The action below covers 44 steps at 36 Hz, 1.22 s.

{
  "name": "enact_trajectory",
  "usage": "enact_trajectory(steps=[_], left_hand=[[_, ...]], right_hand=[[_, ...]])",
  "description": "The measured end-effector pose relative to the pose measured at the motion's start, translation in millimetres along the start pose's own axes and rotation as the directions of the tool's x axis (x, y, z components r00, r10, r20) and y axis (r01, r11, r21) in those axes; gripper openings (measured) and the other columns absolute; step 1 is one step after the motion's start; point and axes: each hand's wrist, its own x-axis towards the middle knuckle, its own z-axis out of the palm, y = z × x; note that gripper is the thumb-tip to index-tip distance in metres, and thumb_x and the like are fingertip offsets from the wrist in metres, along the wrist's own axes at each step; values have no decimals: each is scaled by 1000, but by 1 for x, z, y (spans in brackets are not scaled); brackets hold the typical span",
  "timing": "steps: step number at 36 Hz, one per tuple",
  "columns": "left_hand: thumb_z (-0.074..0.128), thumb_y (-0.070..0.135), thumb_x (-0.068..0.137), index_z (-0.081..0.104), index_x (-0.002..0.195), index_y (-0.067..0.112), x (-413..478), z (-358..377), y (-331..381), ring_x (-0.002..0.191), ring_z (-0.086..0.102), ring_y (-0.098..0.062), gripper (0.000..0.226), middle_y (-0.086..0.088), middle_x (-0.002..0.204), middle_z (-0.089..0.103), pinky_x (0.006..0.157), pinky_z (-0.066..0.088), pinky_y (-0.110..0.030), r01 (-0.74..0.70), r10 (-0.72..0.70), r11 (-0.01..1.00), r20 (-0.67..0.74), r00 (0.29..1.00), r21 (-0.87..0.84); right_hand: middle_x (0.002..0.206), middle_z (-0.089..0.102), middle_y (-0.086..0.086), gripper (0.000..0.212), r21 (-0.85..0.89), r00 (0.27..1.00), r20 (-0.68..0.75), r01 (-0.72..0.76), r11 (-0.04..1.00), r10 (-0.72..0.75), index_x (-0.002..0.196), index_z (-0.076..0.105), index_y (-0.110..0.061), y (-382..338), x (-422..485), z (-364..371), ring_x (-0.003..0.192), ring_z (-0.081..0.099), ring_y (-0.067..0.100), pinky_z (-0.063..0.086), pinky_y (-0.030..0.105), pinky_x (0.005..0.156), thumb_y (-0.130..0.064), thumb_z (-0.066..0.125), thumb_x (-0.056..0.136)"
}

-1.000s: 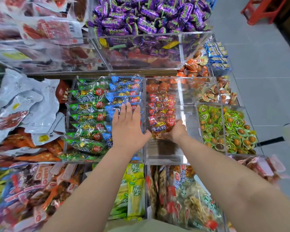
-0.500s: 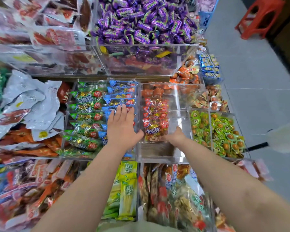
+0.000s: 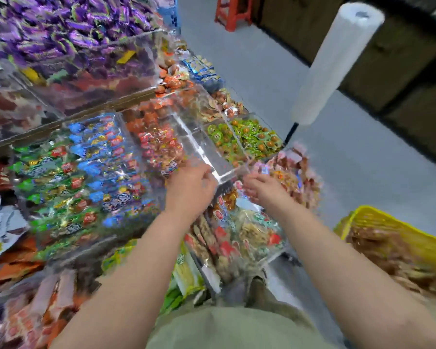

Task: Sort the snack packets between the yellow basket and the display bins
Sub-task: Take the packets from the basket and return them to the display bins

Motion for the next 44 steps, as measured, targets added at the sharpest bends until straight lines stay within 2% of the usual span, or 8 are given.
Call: enact_trajectory(steps=[5,9,14,18,22,26,36,44], left_hand=[[61,21,84,72,100,17,-51,76,11,91,65,-24,20,-5,93,72,78,47,-28,56,-31,997,409,912,-50],[60,14,88,71,96,15,-97,130,10,85,61,-16,14,-3,92,70,72,42,-21,229,-98,970,729,678,-83],[51,7,90,57,68,18,-145,175,3,72,54,-19,26,-7,73,59,71,45,-29,262,-214,959,875,434,105],[48,7,92,55,78,14,-167,197,11,66,49,-17,16,-8,76,55,54,37,-25,172,-309,947,911,274,270],[48,8,95,50,70,19,-174,227,34,63,54,-17,28,0,70,54,55,46,-23,189,-430,900,867,253,392],[45,10,96,52,56,16,-184,258,72,46,42,-16,41,-7,61,51,50,28,-25,212,-438,895,865,246,393],[47,20,96,56,104,8,-194,314,161,81,60,-27,17,-16,99,65,68,41,-29,393,-409,873,872,268,288],[46,15,97,52,87,11,-153,343,191,61,49,-17,12,-8,82,57,52,35,-25,374,-444,867,853,275,331]], right_hand=[[48,51,1,26,124,926,-297,-205,971,233,66,53,-13,106,-45,-58,33,45,5,34,12,36,-9,52,91],[54,46,3,24,346,808,-359,-351,870,468,68,49,-14,193,-107,-95,45,41,11,33,18,47,-4,48,90],[71,51,4,18,614,633,-339,-412,673,696,76,50,-12,285,-184,-120,60,49,13,39,22,55,-15,50,94],[70,51,6,19,741,501,-297,-417,527,813,76,50,-7,342,-238,-136,58,49,15,38,26,53,-13,51,94],[63,45,6,23,805,455,-287,-363,470,843,72,46,-11,375,-270,-163,52,44,17,32,24,50,-11,47,95],[63,44,4,22,803,493,-313,-319,503,812,74,45,-14,390,-281,-211,37,43,8,29,15,38,-11,46,95],[75,53,3,12,805,529,-353,-249,538,772,83,49,-14,390,-275,-318,63,52,12,41,23,58,-16,48,95],[82,54,2,11,834,539,-230,-321,450,810,102,50,-11,382,-241,-352,88,55,20,44,27,64,-20,48,96]])
